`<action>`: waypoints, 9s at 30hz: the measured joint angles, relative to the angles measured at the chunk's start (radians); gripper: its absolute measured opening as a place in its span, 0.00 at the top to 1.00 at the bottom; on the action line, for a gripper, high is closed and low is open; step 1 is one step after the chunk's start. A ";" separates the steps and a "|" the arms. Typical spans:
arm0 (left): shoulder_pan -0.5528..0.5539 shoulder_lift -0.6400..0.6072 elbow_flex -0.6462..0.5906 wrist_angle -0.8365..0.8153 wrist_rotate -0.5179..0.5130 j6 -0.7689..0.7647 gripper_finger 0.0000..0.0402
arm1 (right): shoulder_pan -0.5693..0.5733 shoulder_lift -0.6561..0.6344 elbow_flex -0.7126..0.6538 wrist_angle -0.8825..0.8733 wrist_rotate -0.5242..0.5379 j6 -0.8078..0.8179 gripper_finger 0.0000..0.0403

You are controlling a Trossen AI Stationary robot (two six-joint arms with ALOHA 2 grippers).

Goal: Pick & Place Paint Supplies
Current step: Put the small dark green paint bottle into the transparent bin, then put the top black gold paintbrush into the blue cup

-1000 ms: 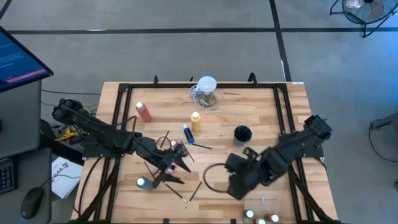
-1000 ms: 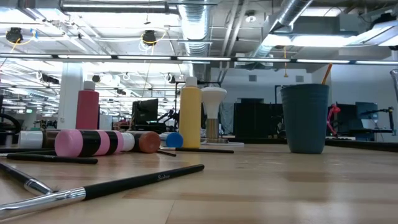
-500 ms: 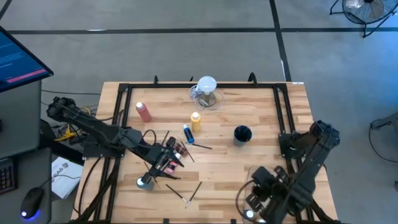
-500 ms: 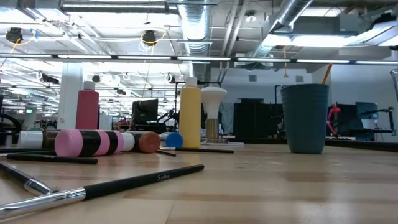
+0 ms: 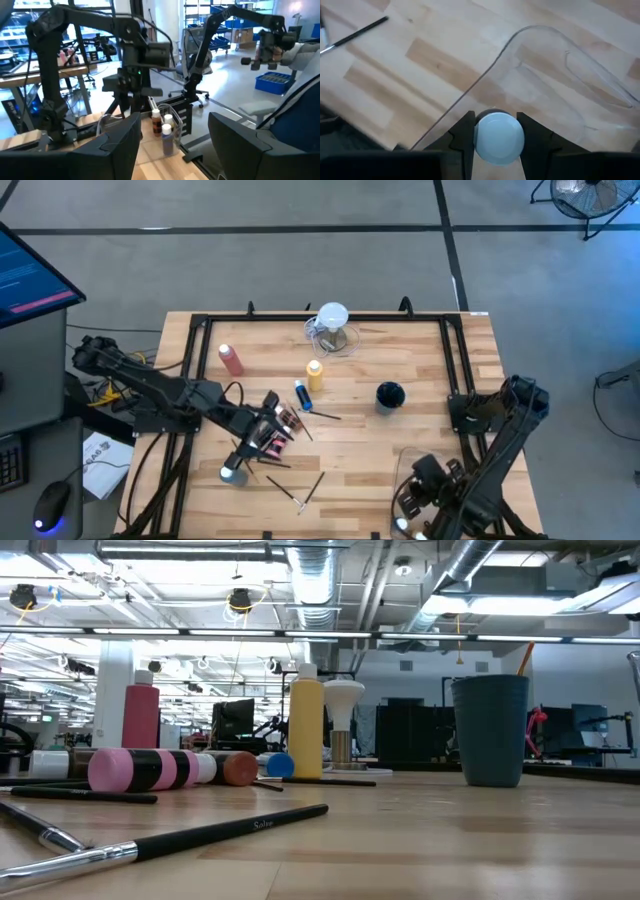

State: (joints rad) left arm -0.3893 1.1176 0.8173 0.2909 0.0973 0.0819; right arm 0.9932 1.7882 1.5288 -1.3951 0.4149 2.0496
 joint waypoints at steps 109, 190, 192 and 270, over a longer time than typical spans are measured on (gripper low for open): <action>0.046 0.001 0.000 -0.022 0.001 0.018 0.45 | 0.032 0.163 -0.025 0.326 -0.026 -0.323 0.71; 0.071 0.001 0.000 -0.023 0.001 0.018 0.45 | 0.048 0.161 0.064 0.201 -0.080 -0.323 0.96; 0.071 0.001 0.000 -0.023 0.001 0.018 0.45 | 0.048 0.161 0.112 0.121 -0.031 -0.336 0.97; -0.023 -0.034 -0.030 0.017 0.001 -0.005 0.45 | 0.012 0.011 -0.095 0.250 -0.471 0.064 0.96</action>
State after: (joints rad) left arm -0.4125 1.0836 0.7876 0.3077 0.0978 0.0765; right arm 1.0057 1.7988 1.4338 -1.1449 -0.0557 2.1137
